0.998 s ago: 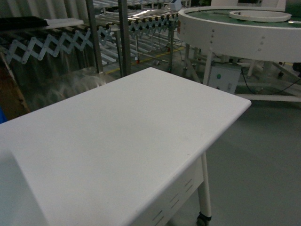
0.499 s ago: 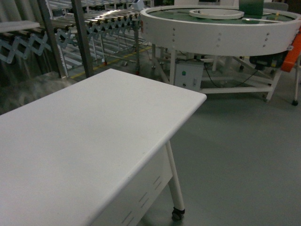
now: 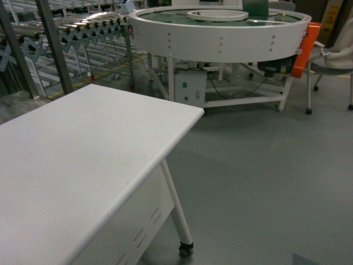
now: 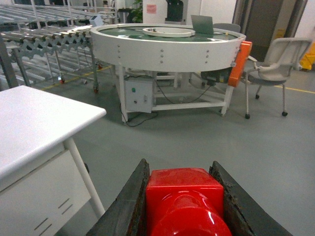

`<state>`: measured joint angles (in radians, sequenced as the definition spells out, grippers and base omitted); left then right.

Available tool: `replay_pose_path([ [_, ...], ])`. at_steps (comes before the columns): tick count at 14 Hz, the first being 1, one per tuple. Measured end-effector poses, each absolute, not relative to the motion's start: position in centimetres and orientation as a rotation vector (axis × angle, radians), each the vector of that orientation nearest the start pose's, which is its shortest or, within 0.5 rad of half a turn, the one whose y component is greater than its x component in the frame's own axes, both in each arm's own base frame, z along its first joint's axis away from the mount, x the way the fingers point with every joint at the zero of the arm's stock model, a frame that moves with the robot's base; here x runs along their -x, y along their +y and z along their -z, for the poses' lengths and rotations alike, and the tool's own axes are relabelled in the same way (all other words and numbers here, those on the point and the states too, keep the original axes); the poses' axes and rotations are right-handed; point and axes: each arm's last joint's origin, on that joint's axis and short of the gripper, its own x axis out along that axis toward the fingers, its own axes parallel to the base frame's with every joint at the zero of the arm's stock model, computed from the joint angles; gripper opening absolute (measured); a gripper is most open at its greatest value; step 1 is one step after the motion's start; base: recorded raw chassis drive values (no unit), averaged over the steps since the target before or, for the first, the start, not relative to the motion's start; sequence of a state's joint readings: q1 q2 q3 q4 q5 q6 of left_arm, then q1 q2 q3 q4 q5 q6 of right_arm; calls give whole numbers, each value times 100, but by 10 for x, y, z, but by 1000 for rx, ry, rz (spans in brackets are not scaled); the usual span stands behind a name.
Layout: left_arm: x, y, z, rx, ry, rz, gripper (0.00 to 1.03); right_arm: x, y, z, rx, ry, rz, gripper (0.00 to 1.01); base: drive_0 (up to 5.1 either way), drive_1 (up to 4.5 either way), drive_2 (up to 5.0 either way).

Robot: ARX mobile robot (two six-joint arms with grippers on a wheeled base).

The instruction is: Pick red block from blue box to shelf

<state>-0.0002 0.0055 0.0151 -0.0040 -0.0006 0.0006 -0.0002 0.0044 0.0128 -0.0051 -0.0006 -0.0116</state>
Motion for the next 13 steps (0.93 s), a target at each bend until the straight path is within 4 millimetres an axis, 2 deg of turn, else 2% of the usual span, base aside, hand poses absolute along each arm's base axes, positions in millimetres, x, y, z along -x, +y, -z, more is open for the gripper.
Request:
replay_pose_path([
  [13, -97, 0, -168, -1, -5, 0, 98, -97, 0, -167, 12, -3, 0, 28, -156, -156, -156],
])
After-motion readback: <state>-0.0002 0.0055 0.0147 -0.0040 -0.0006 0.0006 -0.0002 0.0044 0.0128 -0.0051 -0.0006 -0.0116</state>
